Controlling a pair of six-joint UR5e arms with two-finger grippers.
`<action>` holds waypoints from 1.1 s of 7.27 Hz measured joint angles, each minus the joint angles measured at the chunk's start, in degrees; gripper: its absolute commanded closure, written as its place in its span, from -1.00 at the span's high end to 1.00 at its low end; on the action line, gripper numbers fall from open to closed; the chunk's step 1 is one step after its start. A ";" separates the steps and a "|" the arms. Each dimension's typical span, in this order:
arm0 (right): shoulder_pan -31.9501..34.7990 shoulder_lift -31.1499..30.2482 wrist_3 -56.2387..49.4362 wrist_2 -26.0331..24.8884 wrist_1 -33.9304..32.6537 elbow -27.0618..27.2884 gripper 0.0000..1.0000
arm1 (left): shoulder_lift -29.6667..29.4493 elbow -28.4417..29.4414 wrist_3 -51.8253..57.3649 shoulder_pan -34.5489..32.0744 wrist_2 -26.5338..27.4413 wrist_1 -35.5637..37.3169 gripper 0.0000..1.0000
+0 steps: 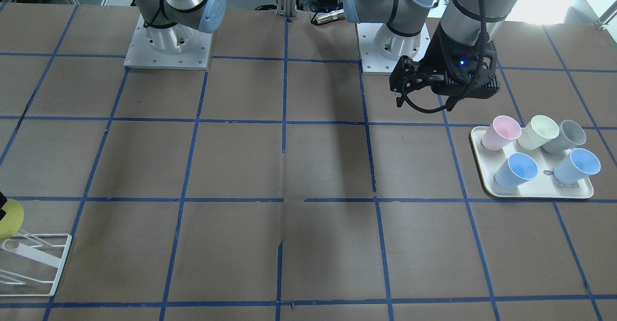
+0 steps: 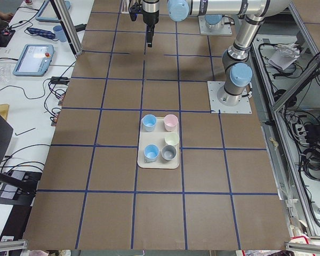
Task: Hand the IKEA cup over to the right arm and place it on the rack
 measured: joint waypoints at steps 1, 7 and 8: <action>0.00 0.15 -0.92 0.01 -0.04 0.09 0.80 | 0.08 -0.02 0.06 0.11 -0.32 -0.07 1.00; 0.16 -3.62 -1.55 -0.06 5.10 -0.65 1.00 | 0.66 0.08 -0.24 0.21 0.14 0.62 1.00; 0.32 -6.50 -1.30 -0.12 9.17 -0.76 1.00 | 0.69 0.35 -0.28 0.29 0.28 1.01 1.00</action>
